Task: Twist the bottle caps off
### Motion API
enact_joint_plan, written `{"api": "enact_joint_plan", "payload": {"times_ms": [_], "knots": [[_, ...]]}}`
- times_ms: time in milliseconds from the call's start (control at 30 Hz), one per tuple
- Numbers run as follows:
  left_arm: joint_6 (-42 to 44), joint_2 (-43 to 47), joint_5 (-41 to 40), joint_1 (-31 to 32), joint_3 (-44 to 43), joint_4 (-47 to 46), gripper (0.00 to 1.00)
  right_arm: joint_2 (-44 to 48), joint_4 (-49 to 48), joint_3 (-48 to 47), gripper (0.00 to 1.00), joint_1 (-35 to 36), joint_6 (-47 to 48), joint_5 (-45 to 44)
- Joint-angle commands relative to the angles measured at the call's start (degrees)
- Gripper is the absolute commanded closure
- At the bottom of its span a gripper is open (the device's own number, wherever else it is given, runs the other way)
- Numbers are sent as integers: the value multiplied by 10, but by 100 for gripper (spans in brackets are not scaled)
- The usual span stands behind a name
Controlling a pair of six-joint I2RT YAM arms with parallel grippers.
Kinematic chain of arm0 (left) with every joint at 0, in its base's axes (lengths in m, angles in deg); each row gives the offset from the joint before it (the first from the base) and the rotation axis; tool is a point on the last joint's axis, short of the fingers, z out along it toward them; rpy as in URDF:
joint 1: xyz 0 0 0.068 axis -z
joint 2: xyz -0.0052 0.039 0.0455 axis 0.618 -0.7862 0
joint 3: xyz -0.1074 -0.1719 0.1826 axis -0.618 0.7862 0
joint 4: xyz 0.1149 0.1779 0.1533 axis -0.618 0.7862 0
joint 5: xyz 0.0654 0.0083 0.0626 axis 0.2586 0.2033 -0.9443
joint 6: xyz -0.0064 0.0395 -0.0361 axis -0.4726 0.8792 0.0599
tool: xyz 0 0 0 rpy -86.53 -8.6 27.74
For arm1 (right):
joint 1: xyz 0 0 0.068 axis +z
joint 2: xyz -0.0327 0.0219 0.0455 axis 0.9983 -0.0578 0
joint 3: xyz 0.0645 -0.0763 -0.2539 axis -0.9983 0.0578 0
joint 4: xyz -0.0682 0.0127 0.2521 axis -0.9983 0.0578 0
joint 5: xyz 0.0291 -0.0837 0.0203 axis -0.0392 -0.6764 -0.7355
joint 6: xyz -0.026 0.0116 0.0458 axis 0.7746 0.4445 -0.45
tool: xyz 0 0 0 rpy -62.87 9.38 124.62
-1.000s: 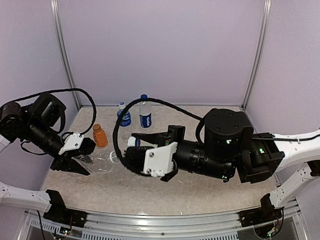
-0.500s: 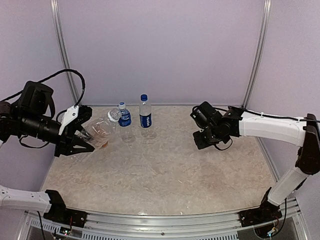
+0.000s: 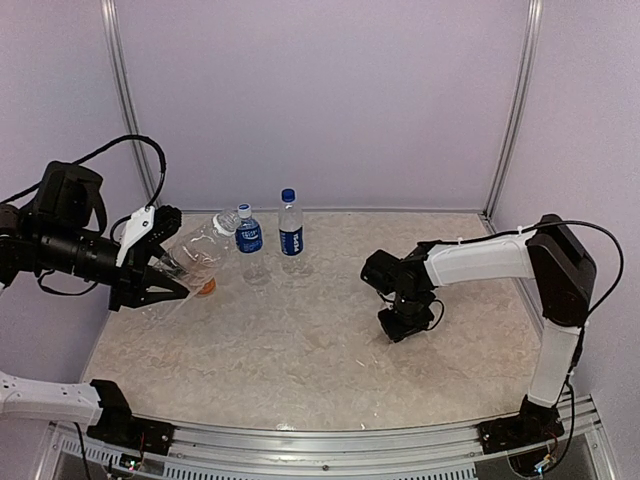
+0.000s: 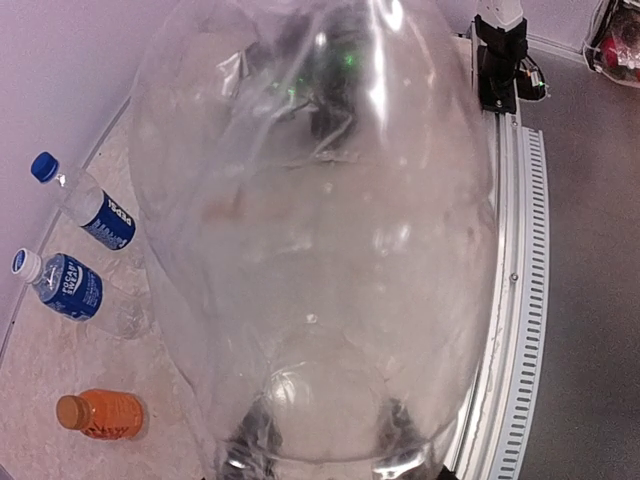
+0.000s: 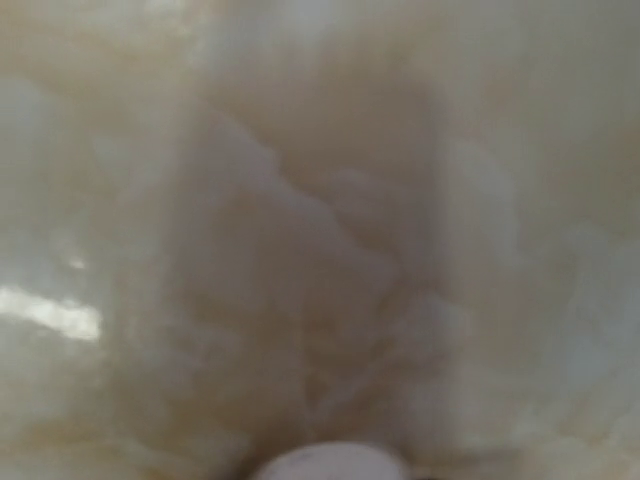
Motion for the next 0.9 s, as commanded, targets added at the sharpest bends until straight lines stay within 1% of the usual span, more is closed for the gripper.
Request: {"api": "enact_joint_plan", "payload": {"times_ms": [0, 33, 100, 167, 233, 267, 333, 367, 433, 467, 533, 567, 600, 633, 767, 867], "knots": [[7, 8, -2, -3, 4, -10, 76, -8, 36, -36, 5, -3, 8, 11], [9, 11, 0, -3, 6, -12, 76, -4, 46, -49, 1, -3, 9, 9], [11, 16, 5, -2, 11, -18, 76, 4, 73, -85, 1, -1, 9, 2], [13, 22, 12, -2, 15, -24, 75, 16, 98, -140, 1, 7, 18, -7], [14, 26, 21, -2, 19, -31, 75, 32, 98, -206, 1, 32, 48, -13], [13, 30, 26, -2, 21, -34, 75, 47, 82, -238, 1, 54, 73, -11], [12, 36, 39, -3, 24, -42, 75, 76, 4, -284, 1, 109, 163, 11], [10, 40, 46, -2, 25, -45, 75, 95, -58, -291, 1, 141, 204, 31], [7, 44, 57, -2, 27, -51, 75, 137, -216, -267, 2, 195, 288, 99], [6, 45, 62, -2, 27, -51, 75, 157, -303, -237, 1, 214, 329, 144], [4, 45, 68, -2, 28, -53, 75, 187, -494, -158, 1, 232, 353, 238], [4, 44, 69, -2, 28, -53, 74, 190, -570, -138, 1, 234, 353, 279], [4, 43, 70, -2, 27, -53, 75, 185, -621, -134, 2, 235, 350, 307], [3, 42, 70, -2, 27, -54, 74, 177, -653, -140, 3, 236, 347, 324], [3, 42, 72, -2, 24, -53, 74, 137, -699, -172, 6, 239, 330, 354], [5, 41, 73, -2, 24, -55, 74, 109, -707, -198, 15, 239, 308, 364]]}}
